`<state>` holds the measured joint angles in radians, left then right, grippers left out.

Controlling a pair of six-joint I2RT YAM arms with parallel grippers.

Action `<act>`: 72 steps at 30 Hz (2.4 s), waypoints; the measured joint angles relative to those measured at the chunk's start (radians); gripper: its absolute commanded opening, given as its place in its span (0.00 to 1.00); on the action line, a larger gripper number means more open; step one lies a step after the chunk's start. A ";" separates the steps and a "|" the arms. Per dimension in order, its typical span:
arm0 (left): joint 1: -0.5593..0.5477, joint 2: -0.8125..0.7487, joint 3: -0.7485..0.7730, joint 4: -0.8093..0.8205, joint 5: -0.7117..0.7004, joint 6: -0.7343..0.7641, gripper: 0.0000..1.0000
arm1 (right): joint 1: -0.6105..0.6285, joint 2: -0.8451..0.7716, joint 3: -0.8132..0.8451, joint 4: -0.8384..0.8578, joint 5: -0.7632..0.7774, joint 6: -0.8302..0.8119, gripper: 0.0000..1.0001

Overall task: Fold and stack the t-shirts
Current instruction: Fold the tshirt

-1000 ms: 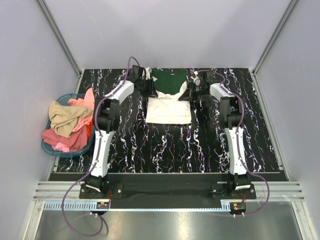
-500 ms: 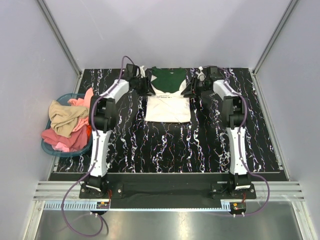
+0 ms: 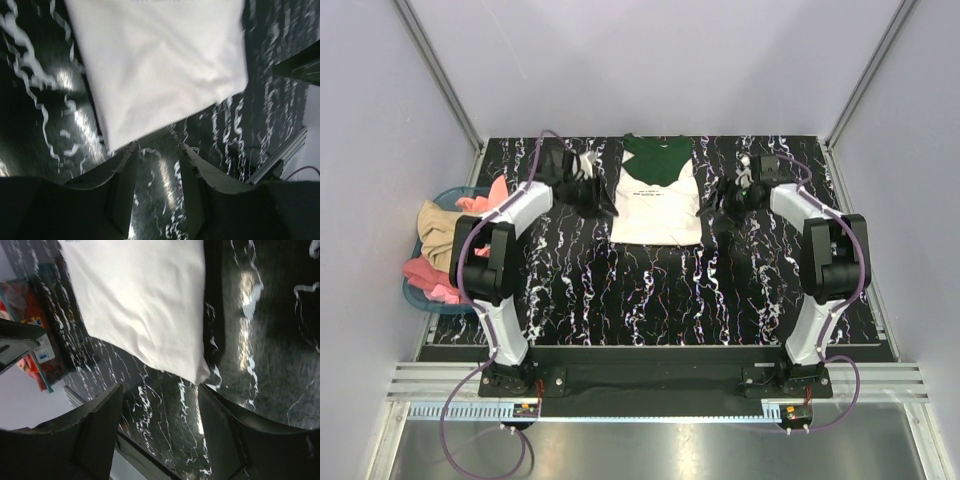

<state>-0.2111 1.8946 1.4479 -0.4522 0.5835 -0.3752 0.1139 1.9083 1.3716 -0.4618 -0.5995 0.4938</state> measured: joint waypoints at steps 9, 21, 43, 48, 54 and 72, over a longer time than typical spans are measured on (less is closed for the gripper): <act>-0.003 0.009 -0.259 0.056 -0.022 -0.056 0.40 | 0.047 -0.026 -0.256 0.149 0.039 0.080 0.56; -0.004 0.072 -0.257 0.179 -0.018 -0.113 0.40 | 0.049 0.027 -0.301 0.369 0.021 0.134 0.47; -0.005 0.123 -0.224 0.214 0.006 -0.131 0.00 | 0.049 0.042 -0.315 0.437 -0.011 0.146 0.47; -0.005 0.126 -0.219 0.209 0.010 -0.131 0.02 | 0.049 0.042 -0.317 0.426 -0.003 0.137 0.38; -0.006 0.126 -0.219 0.209 0.014 -0.130 0.00 | 0.049 0.042 -0.328 0.407 0.012 0.123 0.00; -0.208 -0.322 -0.516 0.134 -0.143 -0.126 0.00 | 0.049 -0.420 -0.586 0.200 0.119 0.088 0.00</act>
<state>-0.4194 1.5723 0.9321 -0.3187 0.4400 -0.5014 0.1627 1.4883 0.7853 -0.2623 -0.4805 0.5816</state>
